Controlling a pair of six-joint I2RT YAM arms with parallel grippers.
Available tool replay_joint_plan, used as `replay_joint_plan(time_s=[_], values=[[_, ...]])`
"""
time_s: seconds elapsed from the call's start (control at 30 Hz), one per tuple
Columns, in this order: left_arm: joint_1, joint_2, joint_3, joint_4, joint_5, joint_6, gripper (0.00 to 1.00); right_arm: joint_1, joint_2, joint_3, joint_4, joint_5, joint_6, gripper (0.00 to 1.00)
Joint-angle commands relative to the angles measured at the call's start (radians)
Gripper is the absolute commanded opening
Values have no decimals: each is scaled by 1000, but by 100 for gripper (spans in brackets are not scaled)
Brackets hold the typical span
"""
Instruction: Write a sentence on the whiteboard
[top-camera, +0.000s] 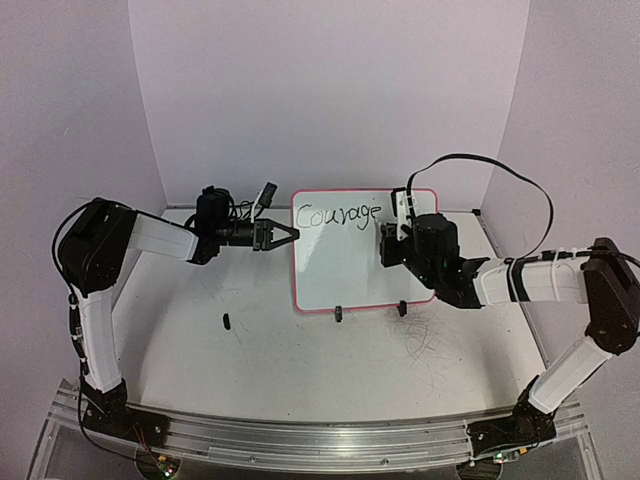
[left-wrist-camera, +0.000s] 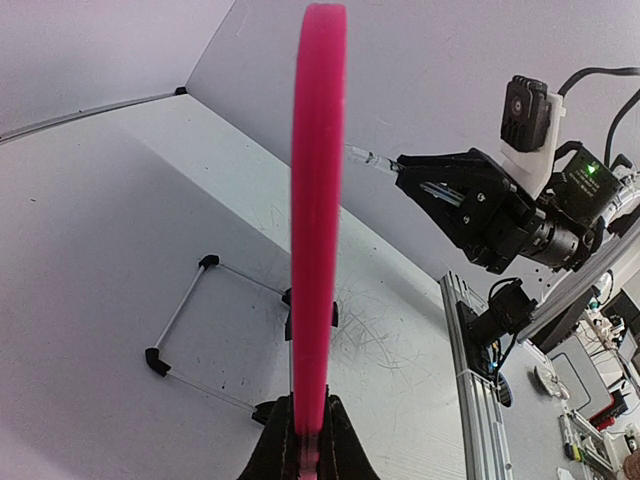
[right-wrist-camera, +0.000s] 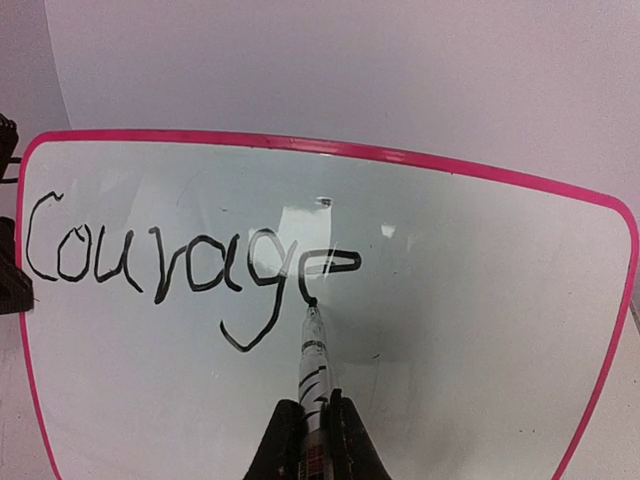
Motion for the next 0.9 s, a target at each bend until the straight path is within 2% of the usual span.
replay_joint_plan(time_s=[0.0, 0.13, 0.23, 0.33, 0.87], values=[[-19, -61, 13, 3, 49, 7, 0, -6, -40, -13, -30, 75, 4, 0], [-20, -58, 11, 2, 47, 7, 0, -7, -101, -53, 35, 66, -15, 0], [-21, -59, 4, 3, 32, 8, 0, -6, -201, -110, 119, -63, -57, 0], [-22, -64, -2, 3, 13, -3, 0, -6, -222, -85, 87, -139, -106, 0], [-23, -124, -65, -6, -56, 21, 0, -8, -216, -61, 3, -138, -118, 0]])
